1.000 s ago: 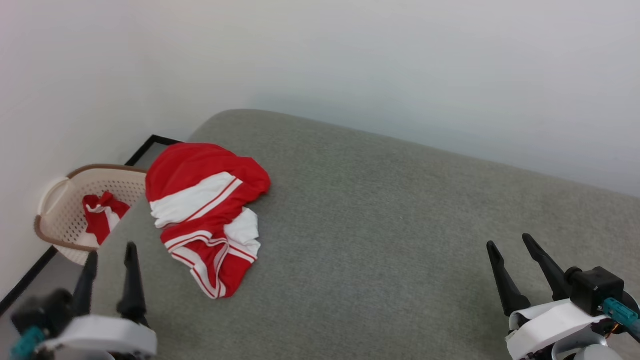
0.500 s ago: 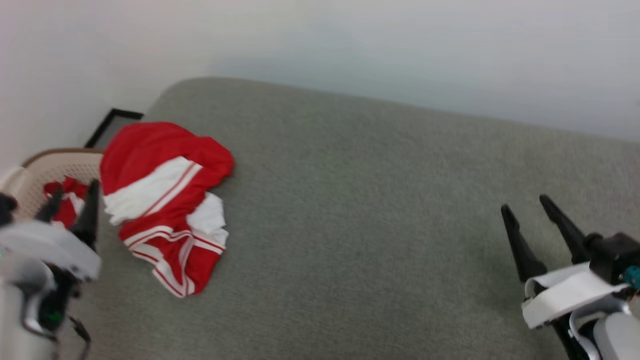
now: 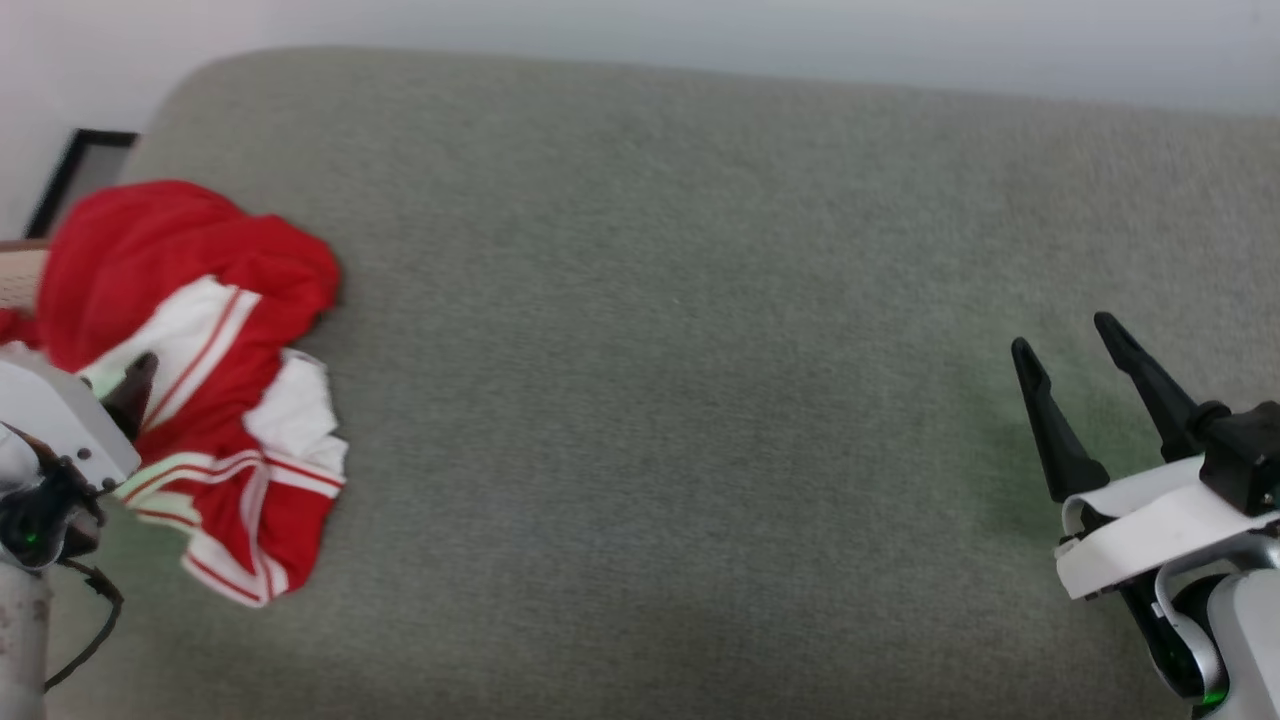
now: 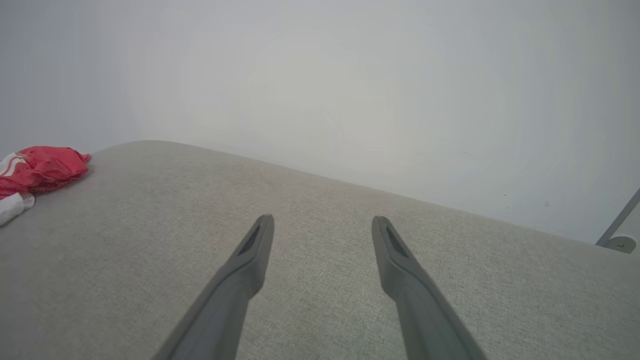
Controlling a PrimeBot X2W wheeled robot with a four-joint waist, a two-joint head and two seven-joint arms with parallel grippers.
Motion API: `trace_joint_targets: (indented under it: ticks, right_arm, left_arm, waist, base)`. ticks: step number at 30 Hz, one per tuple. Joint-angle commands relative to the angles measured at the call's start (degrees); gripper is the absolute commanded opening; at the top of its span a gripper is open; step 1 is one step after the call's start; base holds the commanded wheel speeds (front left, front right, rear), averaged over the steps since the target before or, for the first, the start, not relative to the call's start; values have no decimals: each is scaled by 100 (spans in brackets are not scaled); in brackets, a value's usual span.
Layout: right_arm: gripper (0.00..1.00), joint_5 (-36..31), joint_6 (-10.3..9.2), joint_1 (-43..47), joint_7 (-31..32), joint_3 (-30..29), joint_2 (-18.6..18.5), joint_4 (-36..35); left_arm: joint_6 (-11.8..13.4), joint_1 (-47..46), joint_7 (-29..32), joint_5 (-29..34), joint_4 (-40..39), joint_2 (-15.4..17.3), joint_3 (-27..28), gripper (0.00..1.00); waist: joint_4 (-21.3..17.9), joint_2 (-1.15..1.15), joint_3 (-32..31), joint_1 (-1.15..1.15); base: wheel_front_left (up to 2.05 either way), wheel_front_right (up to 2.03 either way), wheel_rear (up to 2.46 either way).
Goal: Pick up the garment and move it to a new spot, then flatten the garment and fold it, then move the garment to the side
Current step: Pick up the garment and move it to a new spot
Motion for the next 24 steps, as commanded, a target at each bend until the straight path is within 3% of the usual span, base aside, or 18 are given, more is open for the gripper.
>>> trace_joint_targets:
  ticks: [1, 11, 18, 19, 20, 21, 24]
  right_arm:
    - [100, -9, -8, -66, 17, -24, -11, -41]
    - [100, -43, -8, -190, 127, -45, -34, -149]
    - [100, -50, -8, -232, 128, -43, -8, -102]
    - [100, -52, -8, -212, 121, -46, -3, -86]
    - [100, -49, -8, -187, 113, -50, 2, -68]
    - [100, -44, -8, -160, 103, -53, 5, -49]
    - [100, -26, -8, -96, 83, -64, 10, -9]
  left_arm:
    - [-12, -129, 107, -41, 181, -18, -12, 100]
    - [-12, -527, 930, -68, 1275, -195, -429, 100]
    - [-12, -549, 795, -125, 1519, -360, -656, 100]
    - [-12, -553, 778, -140, 1526, -359, -688, 84]
    - [-13, -558, 717, -180, 1506, -345, -695, 19]
    - [-13, -561, 692, -210, 1502, -317, -695, 0]
    - [-13, -572, 646, -183, 1496, -206, -757, 0]
  waist:
    - [-275, 0, 310, 0]
    - [-356, 0, 568, 0]
    - [-288, 0, 525, 0]
    - [-272, 0, 490, 0]
    - [-255, 0, 449, 0]
    - [-238, 0, 401, 0]
    - [-200, 0, 292, 0]
  base:
    - [0, 0, 0]
    - [0, 0, 0]
    - [0, 0, 0]
    - [0, 0, 0]
    - [0, 0, 0]
    - [0, 0, 0]
    - [0, 0, 0]
